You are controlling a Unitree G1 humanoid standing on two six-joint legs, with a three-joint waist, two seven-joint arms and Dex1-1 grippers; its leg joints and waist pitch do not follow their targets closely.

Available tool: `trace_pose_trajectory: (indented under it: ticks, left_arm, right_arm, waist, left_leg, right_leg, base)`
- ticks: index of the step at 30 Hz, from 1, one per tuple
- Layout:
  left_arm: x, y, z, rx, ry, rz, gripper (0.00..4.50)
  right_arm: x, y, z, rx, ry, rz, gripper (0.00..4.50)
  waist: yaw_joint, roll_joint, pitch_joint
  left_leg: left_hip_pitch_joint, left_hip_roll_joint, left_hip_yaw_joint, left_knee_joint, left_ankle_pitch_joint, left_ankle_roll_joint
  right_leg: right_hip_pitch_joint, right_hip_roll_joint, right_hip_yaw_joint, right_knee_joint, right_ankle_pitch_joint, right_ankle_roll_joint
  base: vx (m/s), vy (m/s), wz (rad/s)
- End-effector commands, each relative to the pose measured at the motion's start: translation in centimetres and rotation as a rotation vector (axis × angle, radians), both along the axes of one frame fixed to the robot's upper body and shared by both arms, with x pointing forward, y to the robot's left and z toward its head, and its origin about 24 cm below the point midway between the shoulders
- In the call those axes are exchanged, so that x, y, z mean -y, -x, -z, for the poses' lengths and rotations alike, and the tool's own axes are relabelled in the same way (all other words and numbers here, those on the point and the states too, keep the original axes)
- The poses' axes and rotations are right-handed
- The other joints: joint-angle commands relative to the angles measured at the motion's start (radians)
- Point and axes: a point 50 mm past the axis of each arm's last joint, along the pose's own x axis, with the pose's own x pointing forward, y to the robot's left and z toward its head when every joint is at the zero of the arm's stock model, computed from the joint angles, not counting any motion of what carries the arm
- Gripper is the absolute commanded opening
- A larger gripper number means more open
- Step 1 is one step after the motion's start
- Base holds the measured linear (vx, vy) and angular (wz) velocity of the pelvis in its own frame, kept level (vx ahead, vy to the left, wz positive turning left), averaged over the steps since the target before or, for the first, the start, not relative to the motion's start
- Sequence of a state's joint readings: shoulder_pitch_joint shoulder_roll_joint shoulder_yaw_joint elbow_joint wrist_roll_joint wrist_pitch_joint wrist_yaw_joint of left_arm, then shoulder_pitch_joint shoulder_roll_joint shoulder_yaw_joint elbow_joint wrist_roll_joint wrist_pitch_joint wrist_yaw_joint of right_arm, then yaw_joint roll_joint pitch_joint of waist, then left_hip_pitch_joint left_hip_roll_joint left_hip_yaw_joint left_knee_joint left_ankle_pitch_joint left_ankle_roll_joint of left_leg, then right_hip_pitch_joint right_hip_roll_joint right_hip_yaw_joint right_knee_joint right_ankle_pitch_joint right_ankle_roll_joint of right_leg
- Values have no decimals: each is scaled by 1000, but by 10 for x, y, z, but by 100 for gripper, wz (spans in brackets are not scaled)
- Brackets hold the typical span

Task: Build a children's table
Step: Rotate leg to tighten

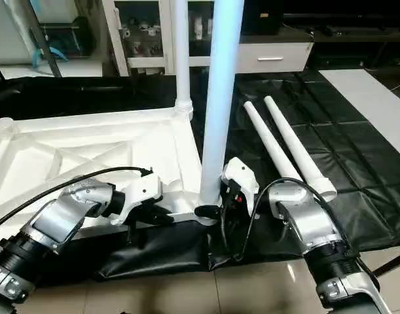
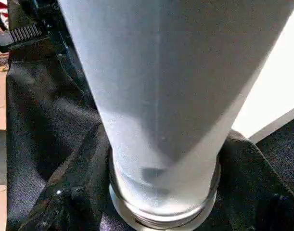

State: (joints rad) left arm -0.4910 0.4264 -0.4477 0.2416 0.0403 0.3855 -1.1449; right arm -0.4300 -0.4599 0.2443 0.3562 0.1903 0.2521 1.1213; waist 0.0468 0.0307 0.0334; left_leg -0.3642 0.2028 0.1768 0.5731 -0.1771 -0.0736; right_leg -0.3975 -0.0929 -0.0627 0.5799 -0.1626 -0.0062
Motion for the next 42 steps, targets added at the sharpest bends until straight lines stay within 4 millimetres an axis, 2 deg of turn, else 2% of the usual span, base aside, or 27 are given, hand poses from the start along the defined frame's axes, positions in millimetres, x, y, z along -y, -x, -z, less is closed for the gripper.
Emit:
trace_pose_trajectory:
  ticks: [1,3,4,5,6,8,9,11,12,13,14,16,17,18,19,21,24,27,29,31,33,34,35,36,37,39,42]
  left_arm:
    - [2,16,25,-110,-66,45,0]
    - [3,14,25,-92,-54,19,0]
    - [3,13,24,-83,-48,8,0]
    - [6,4,23,-42,-25,-71,0]
    - [8,-3,22,-9,-16,-129,0]
    - [10,-12,22,25,-10,-202,0]
    - [14,-22,20,59,3,-288,0]
    - [16,-26,19,69,11,-322,0]
    - [21,-38,16,99,39,-432,0]
    - [22,-40,16,105,44,-454,0]
    - [26,-48,14,137,53,-516,0]
    - [31,-56,11,187,59,-585,0]
    - [34,-61,9,211,72,-626,0]
    - [35,-63,8,220,78,-644,0]
    - [38,-67,6,255,82,-678,0]
    - [44,-71,3,304,90,-692,0]
    - [50,-74,0,323,96,-680,0]
    - [52,-74,0,326,92,-667,0]
    - [51,-74,2,333,87,-632,0]
    - [51,-74,2,330,91,-626,0]
    - [51,-74,3,331,97,-617,0]
    - [51,-74,3,332,98,-609,0]
    - [51,-75,3,338,100,-600,0]
    - [51,-75,3,338,100,-600,0]
    - [51,-75,3,340,104,-594,0]
    - [51,-76,2,353,110,-583,0]
    - [52,-78,-1,379,119,-566,0]
  right_arm:
    - [-1,-1,3,11,5,47,267]
    - [-3,-6,6,35,12,122,267]
    - [-3,-7,7,40,13,144,267]
    - [-5,-14,11,60,12,264,267]
    - [-7,-18,14,61,-1,340,267]
    - [-10,-23,16,67,-20,427,267]
    - [-15,-28,19,58,-42,541,267]
    - [-16,-30,21,50,-47,590,267]
    - [-21,-37,26,53,-36,735,267]
    - [-22,-38,27,53,-33,763,266]
    - [-24,-43,29,68,-9,855,266]
    - [-27,-48,32,99,25,985,266]
    - [-29,-51,33,95,18,1074,266]
    - [-30,-51,34,90,14,1112,266]
    - [-33,-52,35,84,6,1179,266]
    - [-38,-54,35,110,14,1271,266]
    - [-49,-58,29,148,-5,1281,266]
    - [-52,-60,27,150,-17,1263,266]
    - [-57,-62,21,182,-62,1178,266]
    - [-58,-62,18,196,-92,1154,322]
    - [-58,-61,15,234,-113,1127,338]
    - [-57,-60,14,242,-119,1119,357]
    - [-56,-58,12,264,-110,1101,357]
    - [-56,-58,12,264,-110,1101,370]
    - [-53,-56,13,286,-82,1084,378]
    - [-46,-52,12,324,-48,1070,388]
    - [-36,-43,11,356,-32,1037,388]
  waist:
    - [-2,-7,-55]
    - [-4,-6,-53]
    - [-7,-6,-51]
    - [-13,-7,-48]
    - [-18,-6,-43]
    - [-25,-7,-41]
    - [-26,-8,-42]
    - [-31,-10,-40]
    - [-34,-10,-40]
    - [-42,-7,-42]
    - [-46,-12,-42]
    - [-54,-12,-41]
    - [-56,-12,-41]
    - [-57,-9,-43]
    - [-58,-10,-45]
    - [-56,-8,-45]
    - [-52,-10,-49]
    - [-49,-11,-49]
    - [-47,-14,-51]
    - [-43,-12,-53]
    - [-41,-13,-53]
    - [-47,-12,-53]
    - [-50,-12,-53]
    - [-49,1,-54]
    - [-50,-7,-58]
    - [-49,-8,-58]
    - [-39,-14,-60]
  left_leg:
    - [8,20,-1,-63,-255,40]
    - [8,20,-1,-65,-261,37]
    - [9,19,-1,-67,-286,29]
    - [7,18,-3,-70,-312,20]
    - [14,16,-4,-70,-360,3]
    - [21,12,-11,-71,-413,-18]
    - [19,11,-14,-71,-422,-21]
    - [22,9,-17,-71,-454,-20]
    - [20,9,-19,-72,-458,-21]
    - [23,4,-23,-70,-479,-30]
    - [22,4,-23,-69,-484,-27]
    - [27,-1,-23,-65,-498,-19]
    - [26,-4,-23,-63,-498,-8]
    - [26,-4,-25,-64,-493,-5]
    - [20,-4,-27,-68,-482,6]
    - [20,0,-25,-74,-479,17]
    - [16,1,-18,-78,-456,29]
    - [13,2,-17,-80,-445,40]
    - [8,2,-14,-79,-420,56]
    - [7,3,-11,-78,-393,67]
    - [9,2,-6,-75,-388,74]
    - [-4,1,-10,-79,-375,77]
    - [-11,0,-14,-81,-363,75]
    - [-11,0,-17,-82,-358,71]
    - [-1,3,-12,-77,-351,65]
    - [1,3,-9,-75,-340,72]
    - [0,4,-4,-70,-294,98]
  right_leg:
    - [44,-36,30,-60,-243,-211]
    - [43,-37,30,-62,-254,-208]
    - [40,-36,29,-66,-290,-202]
    - [40,-36,28,-69,-336,-187]
    - [32,-37,25,-80,-415,-168]
    - [29,-38,20,-91,-510,-131]
    - [32,-38,17,-91,-528,-116]
    - [24,-39,12,-104,-587,-80]
    - [25,-39,11,-103,-586,-78]
    - [20,-38,5,-107,-603,-68]
    - [20,-37,3,-111,-606,-64]
    - [11,-38,-2,-121,-627,-58]
    - [13,-40,-6,-126,-639,-49]
    - [15,-41,-7,-126,-633,-48]
    - [21,-40,-10,-127,-607,-47]
    - [18,-40,-7,-124,-544,-66]
    - [20,-41,1,-114,-464,-95]
    - [23,-44,6,-109,-429,-112]
    - [27,-46,11,-103,-384,-129]
    - [28,-49,13,-100,-361,-141]
    - [25,-49,14,-101,-355,-149]
    - [36,-48,13,-96,-359,-135]
    - [42,-49,10,-95,-364,-129]
    - [43,-49,9,-94,-365,-124]
    - [34,-46,13,-94,-322,-138]
    - [33,-46,15,-92,-298,-157]
    - [36,-45,18,-89,-266,-158]
  base:
    - [0,0,0]
    - [0,0,0]
    - [0,0,0]
    - [0,0,0]
    - [0,0,0]
    - [-26,4,-3]
    - [-57,15,-9]
    - [-29,8,-5]
    - [0,0,0]
    - [0,0,0]
    - [0,0,0]
    - [0,0,0]
    - [0,0,0]
    - [0,0,0]
    - [0,0,0]
    - [0,0,0]
    - [0,0,0]
    - [0,0,0]
    - [0,0,0]
    - [0,0,0]
    - [0,0,0]
    - [0,0,0]
    - [0,0,0]
    - [0,0,0]
    - [0,0,0]
    - [0,0,0]
    - [0,0,0]
